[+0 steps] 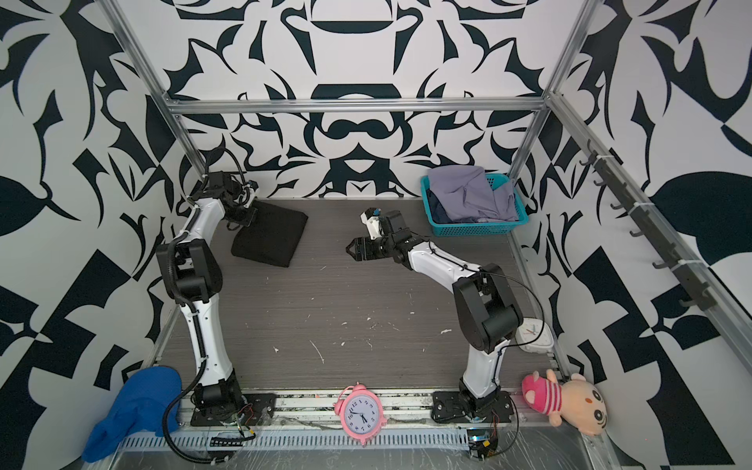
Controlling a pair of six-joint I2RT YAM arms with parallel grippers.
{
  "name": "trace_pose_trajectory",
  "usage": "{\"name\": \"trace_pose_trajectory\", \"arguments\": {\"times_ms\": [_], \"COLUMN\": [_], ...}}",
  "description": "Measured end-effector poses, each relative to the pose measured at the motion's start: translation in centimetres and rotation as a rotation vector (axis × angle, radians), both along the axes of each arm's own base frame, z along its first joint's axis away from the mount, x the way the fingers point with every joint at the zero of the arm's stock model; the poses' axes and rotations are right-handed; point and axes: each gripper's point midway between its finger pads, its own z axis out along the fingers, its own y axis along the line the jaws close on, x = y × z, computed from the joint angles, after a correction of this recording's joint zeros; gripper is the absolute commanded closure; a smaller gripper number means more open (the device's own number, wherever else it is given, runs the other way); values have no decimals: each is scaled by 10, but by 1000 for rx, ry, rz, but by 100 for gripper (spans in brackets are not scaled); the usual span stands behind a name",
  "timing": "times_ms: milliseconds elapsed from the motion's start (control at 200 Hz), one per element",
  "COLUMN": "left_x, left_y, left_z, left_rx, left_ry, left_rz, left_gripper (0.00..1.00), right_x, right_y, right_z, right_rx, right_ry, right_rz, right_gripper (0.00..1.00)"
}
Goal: Fold and stack the skirts
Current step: 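Drag the folded black skirt with the left gripper toward the table's far corner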
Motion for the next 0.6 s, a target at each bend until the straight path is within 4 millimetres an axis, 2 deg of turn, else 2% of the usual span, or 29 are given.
{"name": "trace_pose_trajectory", "arguments": {"times_ms": [190, 310, 600], "left_x": [17, 23, 38], "left_y": [36, 59, 99], "left_z": [1, 2, 17], "left_rx": [87, 146, 213], "left_ry": [-36, -55, -134], "left_rz": [34, 82, 172], "left_gripper": [100, 100, 100], "right_x": [0, -1, -1], "right_y": [1, 1, 1], "right_z": [-15, -16, -16], "right_rx": [-12, -13, -11], "right_ry": [35, 38, 43], "right_rz": [2, 2, 1], "right_gripper": [23, 23, 23]}}
